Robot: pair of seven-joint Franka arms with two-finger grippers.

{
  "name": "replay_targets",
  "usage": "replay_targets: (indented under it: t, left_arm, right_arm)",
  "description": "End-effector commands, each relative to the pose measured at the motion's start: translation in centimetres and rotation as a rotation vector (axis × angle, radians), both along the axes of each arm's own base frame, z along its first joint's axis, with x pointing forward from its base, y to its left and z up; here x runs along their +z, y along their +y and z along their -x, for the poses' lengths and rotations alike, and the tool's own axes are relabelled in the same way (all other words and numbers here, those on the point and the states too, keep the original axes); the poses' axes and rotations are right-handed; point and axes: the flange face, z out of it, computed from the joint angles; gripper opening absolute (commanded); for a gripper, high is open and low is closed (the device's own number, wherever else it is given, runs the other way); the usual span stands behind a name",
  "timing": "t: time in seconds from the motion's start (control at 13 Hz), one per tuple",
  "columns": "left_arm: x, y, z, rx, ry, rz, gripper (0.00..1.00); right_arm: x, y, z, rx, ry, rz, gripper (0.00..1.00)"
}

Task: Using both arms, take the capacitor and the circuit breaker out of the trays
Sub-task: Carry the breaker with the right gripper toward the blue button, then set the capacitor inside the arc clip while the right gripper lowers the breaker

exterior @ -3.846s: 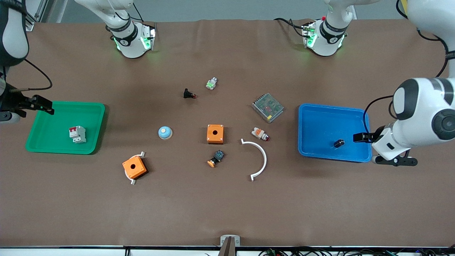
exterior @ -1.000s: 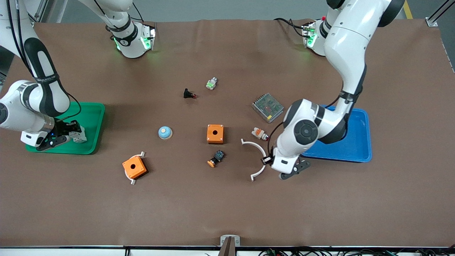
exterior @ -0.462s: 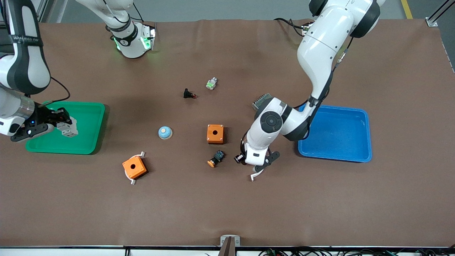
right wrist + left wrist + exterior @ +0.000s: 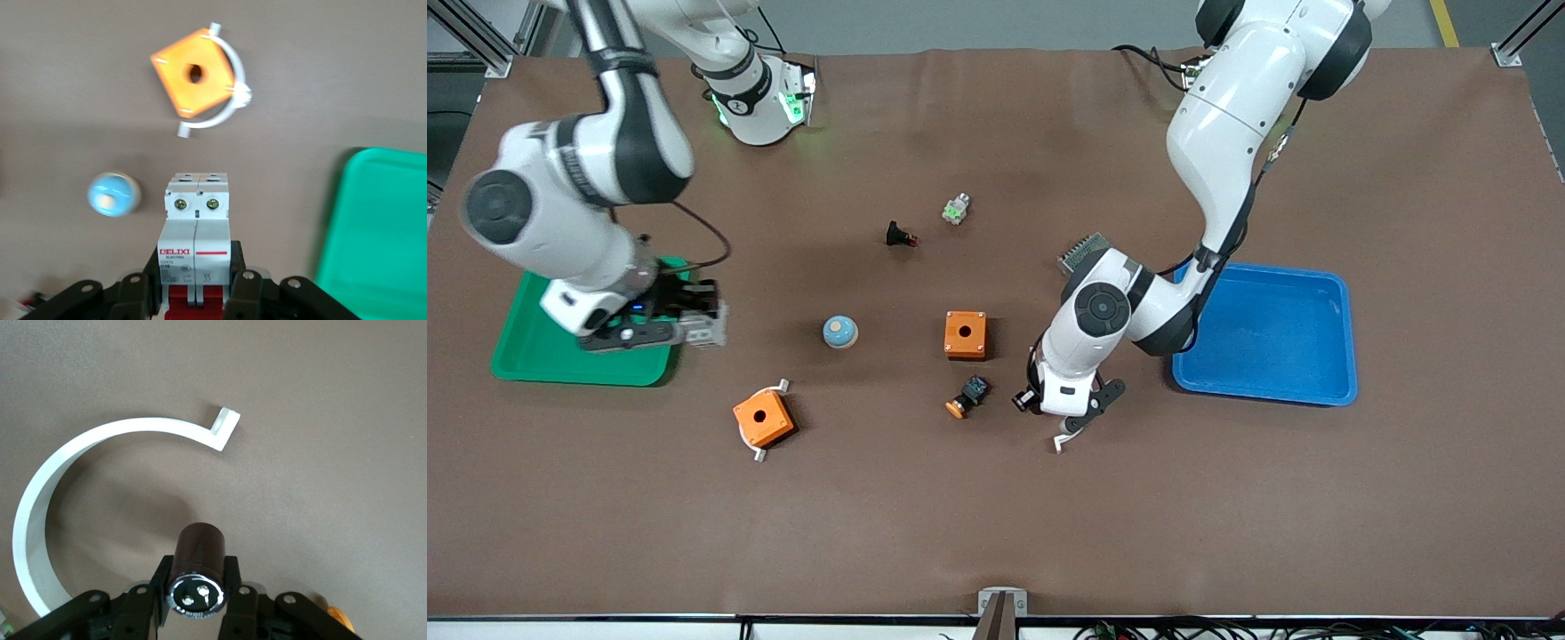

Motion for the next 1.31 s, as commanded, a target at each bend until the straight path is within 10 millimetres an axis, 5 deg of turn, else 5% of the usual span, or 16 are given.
replay_targets:
  t: [0.0,0.38,0.69,0.77,1.0,1.15,1.23]
  left_arm:
    - [-0.7,-0.3,-0.3,0.032,0.008,0.010,0.48]
    - [0.0,0.3,-0.8,0.028,0.001,0.004,0.64]
    - [4.7,2.4,-2.8,0.031,-0.061,-0.005,1.00]
    - [6.5,3.3,-3.5,0.037,-0.086,-0.002,1.00]
    - [13.2,9.2,-6.0,-0.016,-0.143,-0.020,1.00]
    - [16.6,14.5,-6.9,-0.170,-0.111,-0.083,1.00]
    - [18.2,17.0,-7.1,-0.229,-0.086,-0.109,1.00]
  right_arm:
    - [-0.9,4.7,0.7,-0.083,-0.023,0.006,0.01]
    - [-8.4,13.8,1.3,-0.218,-0.051,0.007,0.01]
    - [-13.2,20.5,1.0,-0.319,-0.056,0.012,0.02]
    - [-14.2,21.4,0.9,-0.324,-0.051,0.018,0.02]
    - [-17.1,21.9,0.4,-0.330,-0.030,0.031,0.07]
    - [-17.8,21.8,-0.5,-0.344,-0.021,0.033,0.20]
    - [-17.7,21.3,-0.8,-0.352,-0.021,0.033,0.38]
